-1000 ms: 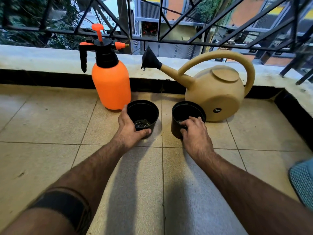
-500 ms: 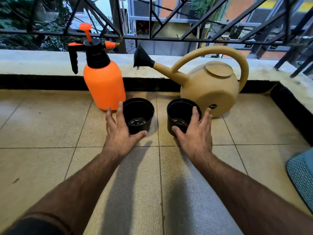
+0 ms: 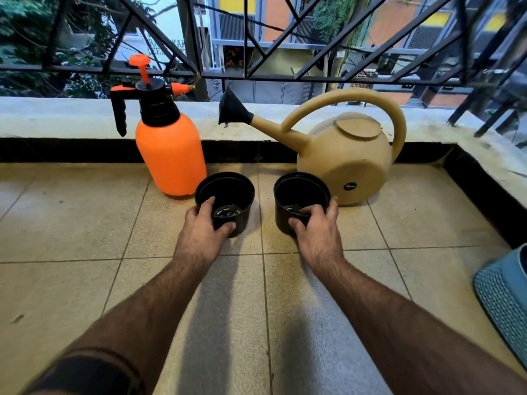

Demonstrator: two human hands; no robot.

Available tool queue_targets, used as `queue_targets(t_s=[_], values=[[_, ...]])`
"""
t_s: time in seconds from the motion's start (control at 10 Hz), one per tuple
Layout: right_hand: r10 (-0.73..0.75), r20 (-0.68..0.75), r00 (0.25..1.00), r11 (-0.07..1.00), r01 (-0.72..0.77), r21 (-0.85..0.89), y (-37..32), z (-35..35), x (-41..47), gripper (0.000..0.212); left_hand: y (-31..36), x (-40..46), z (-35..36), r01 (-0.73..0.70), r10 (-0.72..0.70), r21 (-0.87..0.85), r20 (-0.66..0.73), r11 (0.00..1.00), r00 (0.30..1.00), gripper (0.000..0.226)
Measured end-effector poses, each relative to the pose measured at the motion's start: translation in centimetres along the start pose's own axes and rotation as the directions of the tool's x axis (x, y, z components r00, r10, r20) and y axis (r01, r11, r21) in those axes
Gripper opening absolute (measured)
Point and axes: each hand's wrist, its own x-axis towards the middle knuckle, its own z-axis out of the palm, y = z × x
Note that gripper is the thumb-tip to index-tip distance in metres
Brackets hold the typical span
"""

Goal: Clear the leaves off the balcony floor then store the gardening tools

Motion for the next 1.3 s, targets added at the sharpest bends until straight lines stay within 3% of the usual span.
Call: queue_targets(t_s=[0.1, 0.3, 0.7, 0.8, 0.9, 1.0, 1.1, 1.2, 1.3], values=[[-0.009, 0.002, 1.0, 1.0, 0.009, -0.015, 0.2, 0.0, 0.0, 0.036, -0.1, 0.5, -0.7, -0.001, 0.003, 0.054, -0.027, 0.999, 1.0, 0.044], [-0.006, 0.022, 1.0, 0.998, 0.007, -0.061, 0.9, -0.3, -1.1, 0.032, -2.1, 0.2, -3.1, -0.032, 0.025, 0.095, 0.074, 0.995, 0.997, 0.023], [-0.017, 0.052, 0.999, 0.998, 0.021, -0.063, 0.3, 0.1, -2.4, 0.029, -1.7, -1.2, -2.6, -0.07, 0.07, -0.007, 0.122, 0.998, 0.99, 0.023], [-0.01, 0.058, 0.998, 0.998, 0.014, -0.068, 0.3, 0.2, -2.4, 0.027, -1.6, -1.0, -2.5, -0.061, 0.062, -0.012, 0.131, 0.998, 0.989, 0.028], [-0.025, 0.075, 0.997, 0.995, 0.032, -0.096, 0.3, 0.2, -2.4, 0.031, -1.9, -0.9, -2.7, -0.078, 0.086, -0.063, 0.126, 0.995, 0.988, 0.05], [-0.052, 0.08, 0.995, 0.987, 0.063, -0.146, 0.6, 0.2, -2.4, 0.053, -1.8, -1.5, -2.8, -0.086, 0.094, -0.064, 0.138, 0.994, 0.986, 0.082], [-0.098, 0.076, 0.992, 0.971, 0.112, -0.21, 1.4, 0.0, -2.5, 0.089, -2.2, -2.2, -2.8, -0.107, 0.084, 0.221, 0.11, 0.969, 0.99, 0.126], [-0.186, 0.042, 0.982, 0.957, 0.191, -0.219, 1.5, -0.4, -2.9, 0.094, -2.7, -2.5, -3.2, -0.162, 0.143, 0.378, 0.076, 0.912, 0.987, 0.136], [-0.27, -0.015, 0.963, 0.956, 0.266, -0.124, 1.1, -1.0, -3.1, 0.091, -3.1, -2.5, -3.4, -0.309, 0.344, 0.426, -0.005, 0.85, 0.939, 0.131]])
